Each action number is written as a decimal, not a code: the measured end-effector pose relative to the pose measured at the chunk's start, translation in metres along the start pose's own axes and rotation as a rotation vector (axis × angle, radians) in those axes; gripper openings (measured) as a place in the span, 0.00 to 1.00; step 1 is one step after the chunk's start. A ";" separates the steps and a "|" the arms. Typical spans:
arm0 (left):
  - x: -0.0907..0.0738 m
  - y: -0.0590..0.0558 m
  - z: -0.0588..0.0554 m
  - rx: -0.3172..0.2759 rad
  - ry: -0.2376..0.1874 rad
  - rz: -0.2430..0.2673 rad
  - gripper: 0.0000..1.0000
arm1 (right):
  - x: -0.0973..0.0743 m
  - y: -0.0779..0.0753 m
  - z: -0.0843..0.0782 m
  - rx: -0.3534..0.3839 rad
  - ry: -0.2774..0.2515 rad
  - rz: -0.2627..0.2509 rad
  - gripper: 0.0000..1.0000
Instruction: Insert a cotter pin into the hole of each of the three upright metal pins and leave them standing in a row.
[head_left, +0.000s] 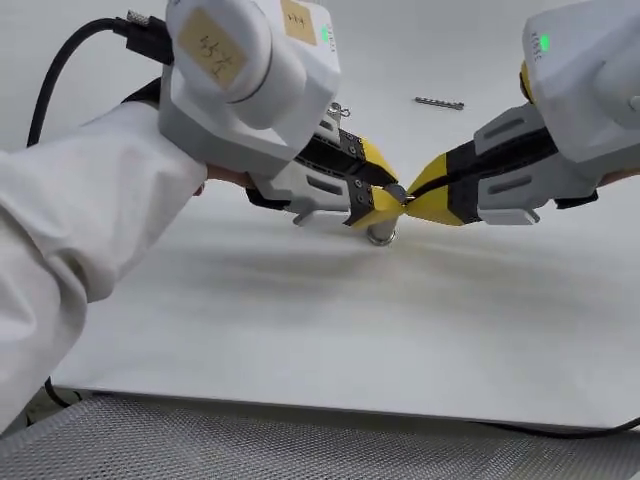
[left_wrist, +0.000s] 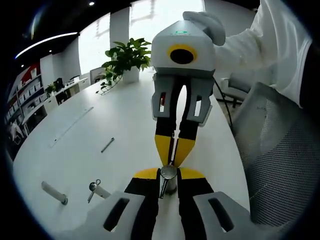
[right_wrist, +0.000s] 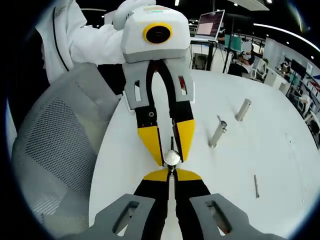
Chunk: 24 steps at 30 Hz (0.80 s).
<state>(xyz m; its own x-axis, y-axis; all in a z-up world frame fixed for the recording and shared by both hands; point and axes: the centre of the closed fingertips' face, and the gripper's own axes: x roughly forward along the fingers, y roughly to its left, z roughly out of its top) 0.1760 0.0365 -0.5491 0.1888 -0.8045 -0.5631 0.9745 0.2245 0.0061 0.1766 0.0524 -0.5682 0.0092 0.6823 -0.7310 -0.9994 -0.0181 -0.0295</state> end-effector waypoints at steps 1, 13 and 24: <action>0.000 0.000 0.000 -0.003 -0.004 0.000 0.11 | 0.000 0.000 0.000 0.003 0.000 -0.004 0.01; -0.024 0.003 -0.014 -0.074 -0.046 0.053 0.53 | -0.003 0.001 0.001 0.036 -0.023 -0.029 0.20; -0.032 -0.010 -0.036 -0.150 -0.055 0.074 0.79 | 0.001 0.003 0.010 0.083 -0.074 -0.038 0.19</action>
<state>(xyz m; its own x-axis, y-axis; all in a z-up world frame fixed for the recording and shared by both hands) 0.1562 0.0796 -0.5606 0.2694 -0.8111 -0.5192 0.9295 0.3601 -0.0801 0.1729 0.0606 -0.5624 0.0481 0.7336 -0.6778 -0.9977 0.0678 0.0025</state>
